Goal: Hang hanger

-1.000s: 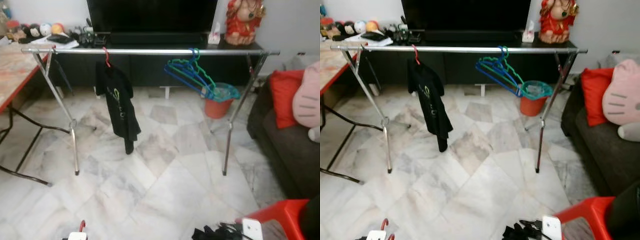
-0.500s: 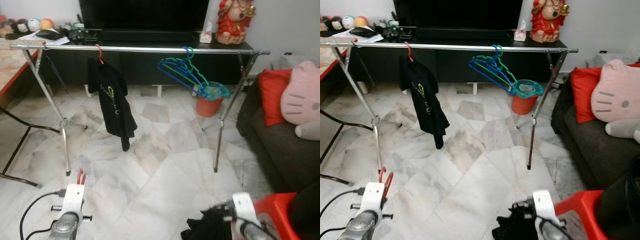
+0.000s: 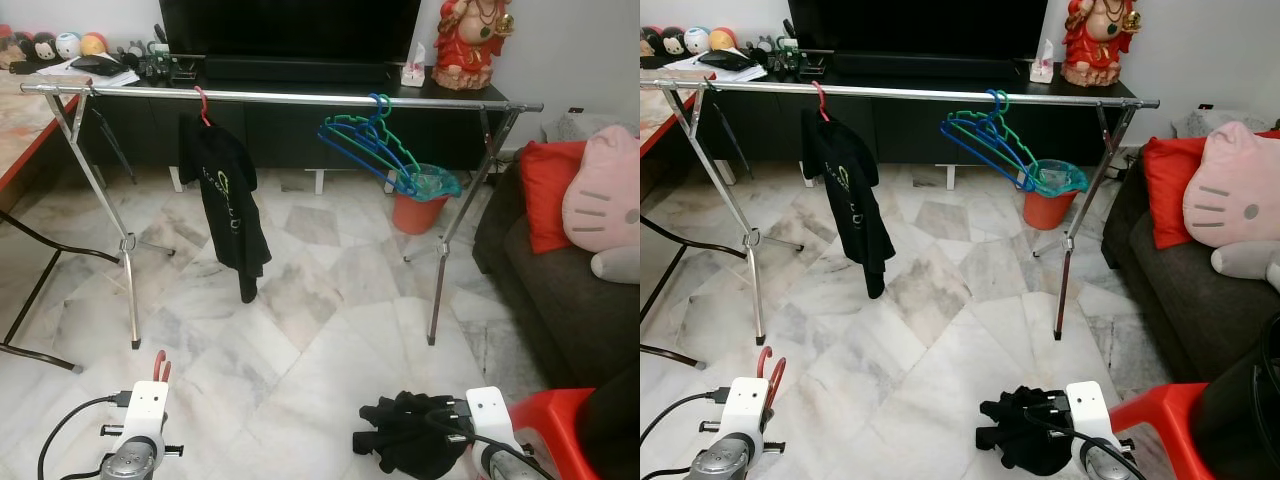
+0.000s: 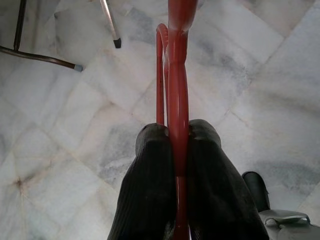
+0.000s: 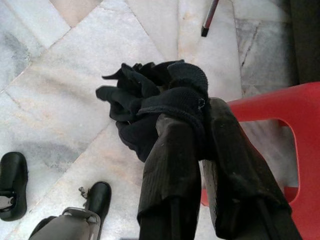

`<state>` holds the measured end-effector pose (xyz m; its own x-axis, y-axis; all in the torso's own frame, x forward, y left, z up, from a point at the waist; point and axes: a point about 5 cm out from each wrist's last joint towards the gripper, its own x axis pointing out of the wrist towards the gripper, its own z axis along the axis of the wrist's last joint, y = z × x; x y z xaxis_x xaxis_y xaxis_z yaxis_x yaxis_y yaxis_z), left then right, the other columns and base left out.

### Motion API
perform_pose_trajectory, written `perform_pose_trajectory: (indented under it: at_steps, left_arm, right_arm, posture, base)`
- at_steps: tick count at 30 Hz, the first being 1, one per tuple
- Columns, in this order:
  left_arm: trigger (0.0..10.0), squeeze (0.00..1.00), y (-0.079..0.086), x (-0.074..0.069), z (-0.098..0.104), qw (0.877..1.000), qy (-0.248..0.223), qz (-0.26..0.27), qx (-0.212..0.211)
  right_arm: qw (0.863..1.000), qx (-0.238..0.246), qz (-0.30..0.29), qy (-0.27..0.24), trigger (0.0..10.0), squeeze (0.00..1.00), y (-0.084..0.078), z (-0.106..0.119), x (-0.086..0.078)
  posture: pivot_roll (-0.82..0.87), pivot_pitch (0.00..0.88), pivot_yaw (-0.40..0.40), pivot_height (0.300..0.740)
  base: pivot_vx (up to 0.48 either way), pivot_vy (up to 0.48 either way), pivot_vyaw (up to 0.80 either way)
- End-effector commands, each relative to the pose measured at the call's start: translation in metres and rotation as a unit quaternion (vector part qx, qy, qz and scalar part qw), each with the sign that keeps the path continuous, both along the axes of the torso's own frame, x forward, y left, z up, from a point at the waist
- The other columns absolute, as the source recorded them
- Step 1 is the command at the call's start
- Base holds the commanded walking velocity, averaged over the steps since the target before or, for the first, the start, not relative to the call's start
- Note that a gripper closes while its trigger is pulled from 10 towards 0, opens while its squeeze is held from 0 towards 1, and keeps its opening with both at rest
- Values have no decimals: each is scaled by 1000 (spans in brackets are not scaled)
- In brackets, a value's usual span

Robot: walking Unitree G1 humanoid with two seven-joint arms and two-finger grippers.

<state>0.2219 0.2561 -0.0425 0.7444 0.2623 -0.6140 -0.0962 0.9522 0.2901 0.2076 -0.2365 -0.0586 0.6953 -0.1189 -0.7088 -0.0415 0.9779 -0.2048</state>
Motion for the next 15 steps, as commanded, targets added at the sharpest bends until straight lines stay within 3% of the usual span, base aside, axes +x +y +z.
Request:
perform_pose_trajectory:
  at_steps: [1, 8, 9, 10, 11, 12, 13, 15]
  left_arm:
    - [10000, 0, 0, -1, -1, 1000, 3, 3, -2]
    - [10000, 0, 0, -1, -1, 1000, 3, 3, -2]
    - [10000, 0, 1, 16, 12, 999, -36, -9, 9]
    - [10000, 0, -17, 54, 43, 990, -111, -92, 1]
    - [10000, 0, -26, 73, 63, 979, -150, -136, 5]
    - [10000, 0, -26, 73, 63, 979, -150, -136, 5]
    - [10000, 0, -32, 82, 74, 972, -168, -163, 8]
    - [10000, 0, -28, 82, 74, 974, -167, -150, 9]
  right_arm:
    - [1000, -4, 0, -4, 10000, 0, -3, 1, 1]
    - [1000, -4, 0, -4, 10000, 0, -3, 1, 1]
    - [999, -9, 23, -38, 10000, 0, -5, 16, 23]
    - [991, -56, 90, -78, 10000, 0, -11, 48, 60]
    - [987, -85, 103, -94, 10000, 0, -19, 67, 78]
    - [987, -85, 103, -94, 10000, 0, -19, 67, 78]
    - [984, -103, 104, -98, 10000, 0, -24, 75, 85]
    - [989, -100, 68, -90, 10000, 0, -30, 73, 82]
  posture:
    - [-10, 0, -64, 740]
    - [-10, 0, -64, 740]
    - [-10, 0, -65, 740]
    - [-4, 0, -90, 740]
    - [-2, 0, -90, 740]
    - [-2, 0, -90, 740]
    - [-1, 0, -90, 740]
    - [1, 0, -86, 740]
  base:
    - [0, 0, 0]
    - [0, 0, 0]
    - [0, 0, 0]
    - [0, 0, 0]
    - [0, 0, 0]
    - [0, 0, 0]
    - [0, 0, 0]
    - [0, 0, 0]
